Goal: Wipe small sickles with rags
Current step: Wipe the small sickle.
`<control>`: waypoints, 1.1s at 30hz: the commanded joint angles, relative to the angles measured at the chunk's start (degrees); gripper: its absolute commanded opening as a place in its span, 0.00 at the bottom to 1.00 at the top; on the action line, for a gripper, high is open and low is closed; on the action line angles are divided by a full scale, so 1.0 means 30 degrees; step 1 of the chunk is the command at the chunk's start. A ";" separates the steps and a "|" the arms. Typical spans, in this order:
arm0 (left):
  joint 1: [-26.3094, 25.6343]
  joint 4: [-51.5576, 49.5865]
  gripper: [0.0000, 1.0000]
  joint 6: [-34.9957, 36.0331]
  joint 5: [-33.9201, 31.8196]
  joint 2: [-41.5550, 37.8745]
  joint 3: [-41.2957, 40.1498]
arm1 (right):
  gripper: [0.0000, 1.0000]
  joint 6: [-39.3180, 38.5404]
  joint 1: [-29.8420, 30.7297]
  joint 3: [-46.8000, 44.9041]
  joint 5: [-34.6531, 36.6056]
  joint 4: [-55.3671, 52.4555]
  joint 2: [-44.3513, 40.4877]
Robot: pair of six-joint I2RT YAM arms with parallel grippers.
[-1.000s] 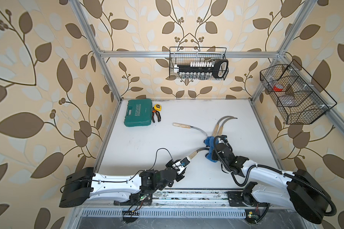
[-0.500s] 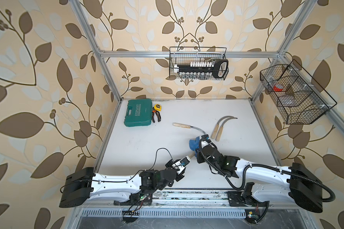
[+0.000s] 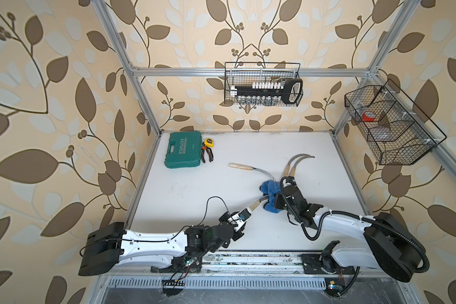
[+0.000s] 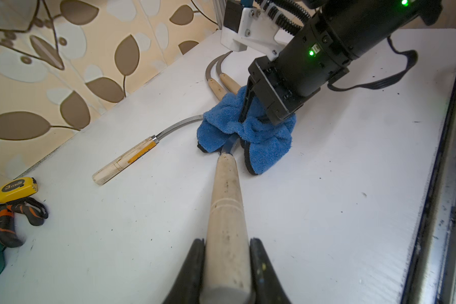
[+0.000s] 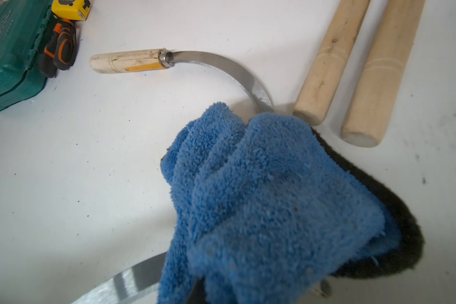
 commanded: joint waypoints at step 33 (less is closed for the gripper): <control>-0.0167 0.1296 0.00 0.0101 -0.0409 -0.1848 -0.0233 | 0.00 -0.0672 0.0082 -0.1376 -0.0322 -0.0857 -0.3008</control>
